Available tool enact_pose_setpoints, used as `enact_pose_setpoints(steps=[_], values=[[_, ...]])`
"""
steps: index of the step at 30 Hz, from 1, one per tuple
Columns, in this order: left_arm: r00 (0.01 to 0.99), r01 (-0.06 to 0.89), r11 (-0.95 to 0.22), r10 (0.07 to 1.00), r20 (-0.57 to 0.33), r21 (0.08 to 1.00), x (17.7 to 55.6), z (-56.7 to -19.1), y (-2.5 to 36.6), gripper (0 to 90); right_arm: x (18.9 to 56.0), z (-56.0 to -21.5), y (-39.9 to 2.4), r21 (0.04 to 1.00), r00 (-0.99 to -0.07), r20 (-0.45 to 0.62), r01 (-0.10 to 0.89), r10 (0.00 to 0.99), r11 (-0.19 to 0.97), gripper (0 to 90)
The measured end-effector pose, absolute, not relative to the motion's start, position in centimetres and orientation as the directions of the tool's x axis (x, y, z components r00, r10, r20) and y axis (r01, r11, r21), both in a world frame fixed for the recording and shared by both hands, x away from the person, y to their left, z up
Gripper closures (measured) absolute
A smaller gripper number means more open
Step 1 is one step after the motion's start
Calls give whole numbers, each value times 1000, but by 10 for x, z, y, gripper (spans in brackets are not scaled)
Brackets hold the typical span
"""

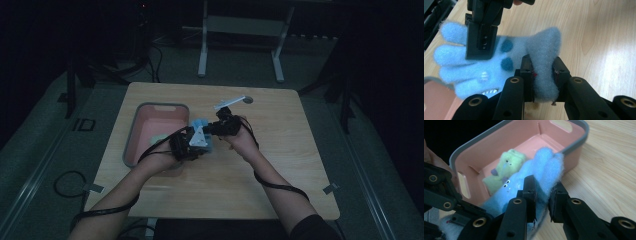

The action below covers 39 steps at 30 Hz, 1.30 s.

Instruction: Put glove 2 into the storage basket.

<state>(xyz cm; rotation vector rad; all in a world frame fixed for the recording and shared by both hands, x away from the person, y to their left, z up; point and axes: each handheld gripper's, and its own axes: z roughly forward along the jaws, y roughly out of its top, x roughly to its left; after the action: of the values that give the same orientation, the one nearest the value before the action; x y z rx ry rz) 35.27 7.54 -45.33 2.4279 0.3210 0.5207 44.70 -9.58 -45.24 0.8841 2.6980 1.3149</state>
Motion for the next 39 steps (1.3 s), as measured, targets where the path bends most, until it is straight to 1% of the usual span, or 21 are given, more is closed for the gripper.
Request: enact_pose_setpoints(steps=[9, 13, 14, 17, 22, 30, 31, 37, 39], values=[[881, 134, -776, 378, 285, 616, 350, -452, 103, 760, 448, -448, -62, 731, -861, 220, 457, 459, 506, 783], [880, 146, -778, 384, 280, 611, 350, -454, 112, 760, 449, -450, -50, 730, -866, 222, 452, 448, 513, 784], [878, 159, -780, 392, 274, 605, 349, -456, 121, 760, 448, -451, -41, 729, -870, 226, 449, 438, 516, 783], [875, 171, -776, 403, 269, 607, 349, -458, 129, 760, 449, -453, -34, 727, -873, 230, 449, 431, 520, 783], [869, 199, -781, 419, 261, 592, 347, -463, 148, 760, 450, -459, -9, 720, -881, 231, 440, 413, 536, 783], [869, 226, -783, 431, 243, 580, 347, -469, 164, 760, 451, -466, 9, 711, -883, 242, 444, 403, 545, 782], [870, 238, -783, 434, 232, 574, 348, -474, 168, 760, 451, -467, 10, 710, -882, 246, 446, 402, 545, 782], [880, 260, -792, 430, 202, 553, 352, -488, 169, 758, 453, -482, 18, 681, -878, 252, 459, 407, 571, 782], [880, 261, -801, 427, 210, 539, 353, -493, 169, 756, 454, -489, 20, 667, -876, 250, 464, 412, 583, 777]])
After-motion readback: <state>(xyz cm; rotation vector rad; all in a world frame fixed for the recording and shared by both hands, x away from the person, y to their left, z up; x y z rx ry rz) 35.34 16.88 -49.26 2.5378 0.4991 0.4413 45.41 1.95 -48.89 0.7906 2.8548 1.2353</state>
